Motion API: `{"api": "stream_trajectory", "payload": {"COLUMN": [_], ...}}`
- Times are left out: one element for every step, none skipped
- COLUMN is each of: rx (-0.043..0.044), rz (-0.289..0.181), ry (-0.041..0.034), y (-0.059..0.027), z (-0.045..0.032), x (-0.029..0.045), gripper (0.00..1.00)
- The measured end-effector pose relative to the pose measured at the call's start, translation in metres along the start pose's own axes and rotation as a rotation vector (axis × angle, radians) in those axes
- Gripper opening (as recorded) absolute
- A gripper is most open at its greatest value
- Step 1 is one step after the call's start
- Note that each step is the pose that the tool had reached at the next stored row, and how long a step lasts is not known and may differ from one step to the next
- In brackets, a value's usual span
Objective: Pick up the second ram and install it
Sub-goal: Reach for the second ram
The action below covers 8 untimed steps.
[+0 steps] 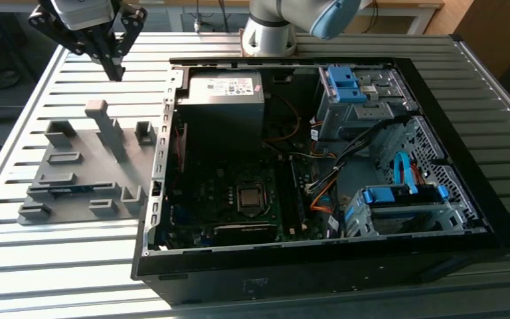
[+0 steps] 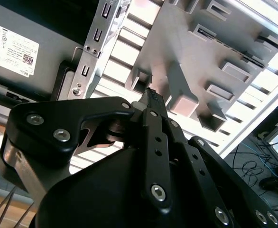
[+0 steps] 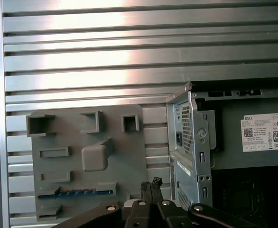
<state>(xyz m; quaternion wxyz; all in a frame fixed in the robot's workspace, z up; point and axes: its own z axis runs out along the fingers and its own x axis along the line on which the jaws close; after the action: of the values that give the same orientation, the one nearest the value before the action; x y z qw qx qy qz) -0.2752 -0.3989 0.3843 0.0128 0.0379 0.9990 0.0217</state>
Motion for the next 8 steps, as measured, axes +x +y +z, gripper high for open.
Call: {"api": "stream_trajectory", "payload": {"rx": [0.0000,0.0000,0.0000,0.0000,0.0001,0.0000,0.0000,0.0000], "rz": [0.000,0.000,0.000,0.000,0.000,0.000,0.000,0.000], "ry": [0.0000,0.0000,0.0000,0.0000,0.0000,0.0000,0.0000,0.0000], "y": [0.0000,0.0000,-0.0001,-0.0001,-0.0001,-0.0001,-0.0001,-0.0001], "z": [0.0000,0.0000,0.0001,0.0001,0.0000,0.0000,0.0001,0.0001], "x": [0.0002,0.0005,0.0007,0.0009,0.0011,0.0013,0.0015,0.0018], "gripper": [0.11,0.11,0.11,0.11,0.11,0.11,0.11,0.11]}}
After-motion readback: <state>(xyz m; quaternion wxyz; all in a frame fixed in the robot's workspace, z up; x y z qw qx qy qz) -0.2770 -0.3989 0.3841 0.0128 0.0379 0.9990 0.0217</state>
